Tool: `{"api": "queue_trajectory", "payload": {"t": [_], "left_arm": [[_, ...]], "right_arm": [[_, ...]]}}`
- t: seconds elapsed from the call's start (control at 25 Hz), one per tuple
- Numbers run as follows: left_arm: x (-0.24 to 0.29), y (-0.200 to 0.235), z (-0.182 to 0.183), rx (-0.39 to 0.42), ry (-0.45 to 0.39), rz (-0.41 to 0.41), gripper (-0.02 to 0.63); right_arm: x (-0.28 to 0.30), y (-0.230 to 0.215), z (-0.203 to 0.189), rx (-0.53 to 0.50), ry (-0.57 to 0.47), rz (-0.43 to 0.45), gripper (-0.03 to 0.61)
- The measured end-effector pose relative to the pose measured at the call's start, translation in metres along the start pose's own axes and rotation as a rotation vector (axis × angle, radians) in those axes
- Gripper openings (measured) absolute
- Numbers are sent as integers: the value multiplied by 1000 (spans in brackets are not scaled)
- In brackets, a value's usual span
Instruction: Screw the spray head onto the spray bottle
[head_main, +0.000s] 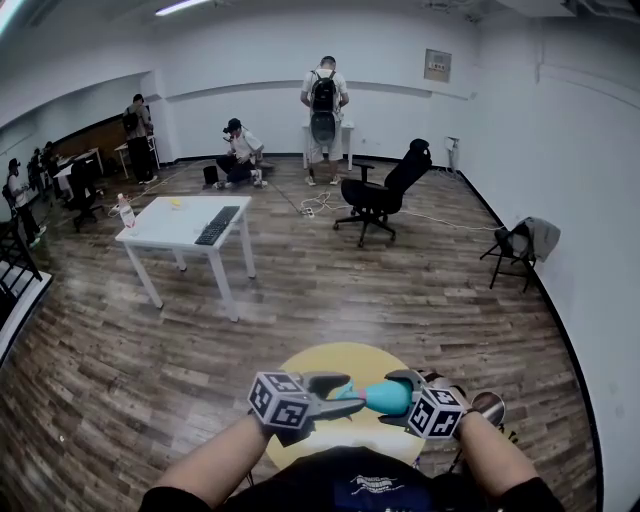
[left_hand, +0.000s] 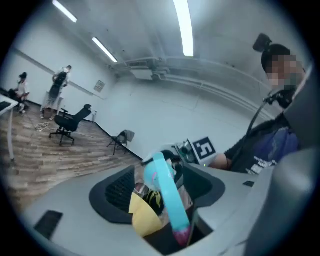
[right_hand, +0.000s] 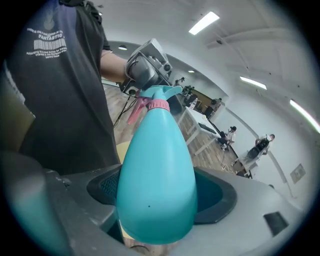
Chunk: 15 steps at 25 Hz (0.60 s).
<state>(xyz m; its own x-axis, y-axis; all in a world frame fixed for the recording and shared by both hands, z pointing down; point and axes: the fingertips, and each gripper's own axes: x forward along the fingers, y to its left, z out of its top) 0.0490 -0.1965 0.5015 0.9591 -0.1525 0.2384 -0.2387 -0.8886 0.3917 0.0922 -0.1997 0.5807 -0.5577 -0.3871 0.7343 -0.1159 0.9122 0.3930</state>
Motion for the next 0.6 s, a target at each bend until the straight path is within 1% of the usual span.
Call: {"api": "queue_trajectory", "payload": {"t": [0.04,0.08,0.12,0.16,0.2,0.32,0.36,0.4,0.44,0.48,0.52,0.6], "left_arm": [[10,-8,-8,102,64,1,266],[16,-14,-16,234,124,17,192],[20,-19,-23,367,179,32,196],[21,-24,-29,464,225,35,195],[21,-29,-33,516,256,28,195],[20,-32,-38,576,291,15,193],[20,-31,-38,575,293,18,195],[20,-28,-38,552,288,20,195],[21,-26,-36,508,271,21,195],[20,-22,-32,449,238,24,197],[17,-18,-26,379,185,29,199],[2,-6,-8,200,42,35,221]], "right_arm": [[3,2,6,-49,16,1,417],[6,4,8,-89,36,9,416],[7,9,7,-107,42,31,416],[7,16,6,-104,31,62,415],[6,22,5,-90,12,89,416],[5,28,6,-76,-15,107,416],[6,27,6,-78,-13,108,416],[6,25,5,-77,-11,112,416],[7,23,5,-69,-14,115,414],[6,20,5,-55,-20,113,414],[6,16,5,-35,-27,102,414],[4,6,-2,15,-36,69,415]]}}
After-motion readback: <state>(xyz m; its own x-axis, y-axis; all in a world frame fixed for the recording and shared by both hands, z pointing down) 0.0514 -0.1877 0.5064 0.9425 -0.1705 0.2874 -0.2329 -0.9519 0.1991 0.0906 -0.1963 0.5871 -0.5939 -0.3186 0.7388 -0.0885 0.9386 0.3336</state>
